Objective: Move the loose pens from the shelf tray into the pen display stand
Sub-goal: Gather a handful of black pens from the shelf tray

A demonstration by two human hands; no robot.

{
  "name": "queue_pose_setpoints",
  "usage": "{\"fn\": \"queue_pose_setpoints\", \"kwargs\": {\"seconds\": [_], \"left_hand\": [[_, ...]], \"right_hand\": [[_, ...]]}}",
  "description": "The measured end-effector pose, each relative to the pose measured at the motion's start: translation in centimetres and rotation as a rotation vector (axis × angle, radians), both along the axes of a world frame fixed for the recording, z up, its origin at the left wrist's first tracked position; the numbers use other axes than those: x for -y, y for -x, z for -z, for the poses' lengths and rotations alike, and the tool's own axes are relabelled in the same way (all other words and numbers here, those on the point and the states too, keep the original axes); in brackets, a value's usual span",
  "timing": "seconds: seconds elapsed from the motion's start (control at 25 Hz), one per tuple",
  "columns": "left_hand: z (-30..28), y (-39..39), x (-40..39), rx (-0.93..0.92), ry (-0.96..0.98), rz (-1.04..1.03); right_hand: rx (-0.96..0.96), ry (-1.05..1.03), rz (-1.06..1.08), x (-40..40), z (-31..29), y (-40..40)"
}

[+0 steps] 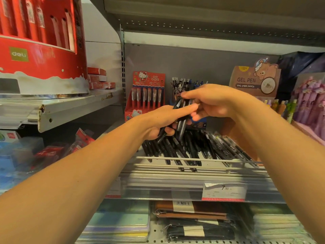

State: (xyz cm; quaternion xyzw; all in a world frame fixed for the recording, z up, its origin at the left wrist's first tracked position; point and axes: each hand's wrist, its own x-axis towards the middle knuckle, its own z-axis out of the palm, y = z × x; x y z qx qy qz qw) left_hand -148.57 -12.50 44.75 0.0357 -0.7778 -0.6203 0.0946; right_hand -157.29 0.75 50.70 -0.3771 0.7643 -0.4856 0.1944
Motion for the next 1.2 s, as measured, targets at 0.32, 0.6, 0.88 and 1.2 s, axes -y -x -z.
{"fn": "queue_pose_setpoints", "kwargs": {"seconds": [0.32,0.6,0.88,1.2], "left_hand": [[0.2,-1.3,2.1,0.036,0.001,-0.238],[0.8,-0.8,2.0,-0.009,-0.224,-0.210],[0.9,-0.8,1.7,-0.020,-0.185,-0.293],[1.1,-1.0,2.0,-0.006,-0.209,-0.304]], "right_hand": [[-0.140,0.097,0.175,1.6,1.7,2.8],[-0.508,-0.699,0.291,2.1,5.9,3.9],[-0.648,-1.000,0.205,4.2,5.4,1.6],[-0.646,-1.105,0.189,4.6,4.8,1.0]]}}
